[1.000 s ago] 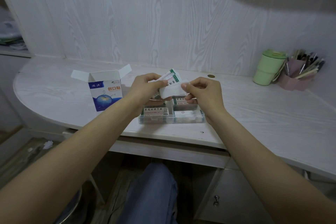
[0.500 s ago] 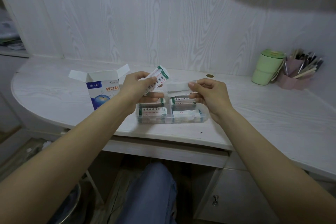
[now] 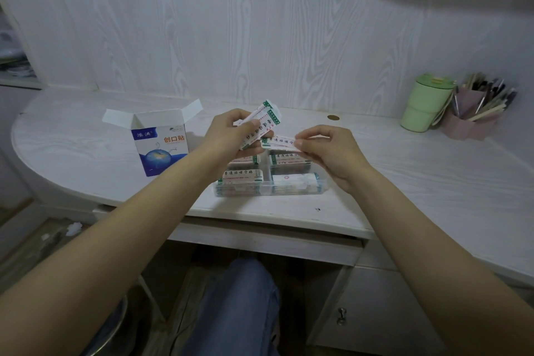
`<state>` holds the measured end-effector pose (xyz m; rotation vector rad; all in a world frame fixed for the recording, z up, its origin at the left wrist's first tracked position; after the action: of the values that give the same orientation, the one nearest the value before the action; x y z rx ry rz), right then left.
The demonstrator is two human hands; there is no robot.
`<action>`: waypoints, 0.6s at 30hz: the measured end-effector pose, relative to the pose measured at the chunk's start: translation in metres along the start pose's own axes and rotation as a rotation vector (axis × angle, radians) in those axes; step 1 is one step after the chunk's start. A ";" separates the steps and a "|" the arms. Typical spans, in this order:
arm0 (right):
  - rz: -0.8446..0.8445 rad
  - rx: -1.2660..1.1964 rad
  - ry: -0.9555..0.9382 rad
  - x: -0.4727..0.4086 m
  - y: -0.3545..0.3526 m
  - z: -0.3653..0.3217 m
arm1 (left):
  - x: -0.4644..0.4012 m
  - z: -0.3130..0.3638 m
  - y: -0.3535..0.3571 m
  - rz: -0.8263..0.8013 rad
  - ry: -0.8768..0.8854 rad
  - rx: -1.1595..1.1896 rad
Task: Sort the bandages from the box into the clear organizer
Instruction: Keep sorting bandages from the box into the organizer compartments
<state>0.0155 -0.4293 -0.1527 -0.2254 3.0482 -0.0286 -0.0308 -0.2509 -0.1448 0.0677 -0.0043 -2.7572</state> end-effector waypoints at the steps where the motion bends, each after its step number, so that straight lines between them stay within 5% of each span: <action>1: 0.010 0.045 0.007 0.000 -0.003 0.001 | 0.000 -0.001 0.000 0.002 0.012 -0.019; 18: -0.051 0.885 -0.286 -0.001 0.000 0.021 | 0.008 -0.003 0.000 0.000 0.029 -0.073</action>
<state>0.0185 -0.4293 -0.1741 -0.2043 2.4474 -1.1819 -0.0384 -0.2540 -0.1483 0.0879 0.1039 -2.7527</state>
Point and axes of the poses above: each hand's wrist, its own x-axis away from the middle knuckle, its own y-axis out of the palm, z = x × y, the point moved 1 cm from there along -x, towards the middle knuckle, and after that the axes turned 7 degrees about z, right-handed, at the moved point
